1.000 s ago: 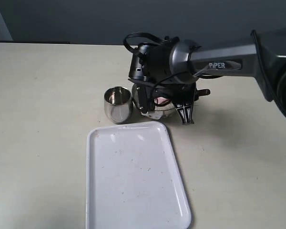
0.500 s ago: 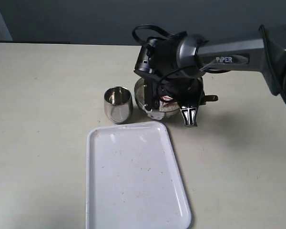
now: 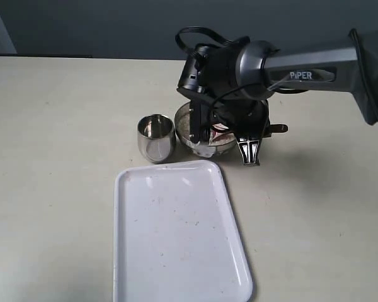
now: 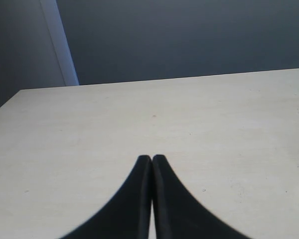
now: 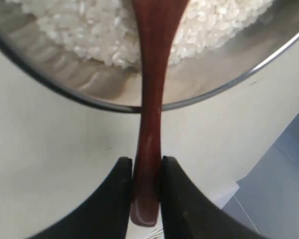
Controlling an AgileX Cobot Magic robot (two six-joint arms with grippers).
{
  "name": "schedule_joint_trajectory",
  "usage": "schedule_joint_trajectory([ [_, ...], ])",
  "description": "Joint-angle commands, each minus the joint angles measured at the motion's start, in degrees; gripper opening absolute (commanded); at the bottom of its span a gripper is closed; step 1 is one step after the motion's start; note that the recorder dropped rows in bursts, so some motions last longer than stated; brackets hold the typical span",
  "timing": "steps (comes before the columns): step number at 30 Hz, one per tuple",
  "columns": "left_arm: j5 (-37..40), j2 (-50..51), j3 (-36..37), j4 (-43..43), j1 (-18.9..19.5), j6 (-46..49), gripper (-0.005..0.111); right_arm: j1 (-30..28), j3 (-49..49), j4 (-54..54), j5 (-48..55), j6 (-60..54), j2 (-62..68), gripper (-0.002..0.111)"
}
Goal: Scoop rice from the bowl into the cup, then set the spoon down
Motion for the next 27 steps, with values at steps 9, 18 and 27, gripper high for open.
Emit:
schedule_joint_trajectory([
  [9, -0.8, -0.2, -0.1, 0.1, -0.2, -0.2, 0.001, -2.8, -7.1, 2.9, 0.5, 1.7, -0.7, 0.000],
  [18, -0.8, -0.2, -0.1, 0.1, -0.2, -0.2, 0.001, -4.8, -7.1, 9.6, 0.5, 1.7, -0.5, 0.000],
  [27, -0.8, -0.2, -0.1, 0.1, -0.2, -0.2, 0.001, -4.8, -7.1, 10.0, 0.5, 1.8, -0.5, 0.000],
])
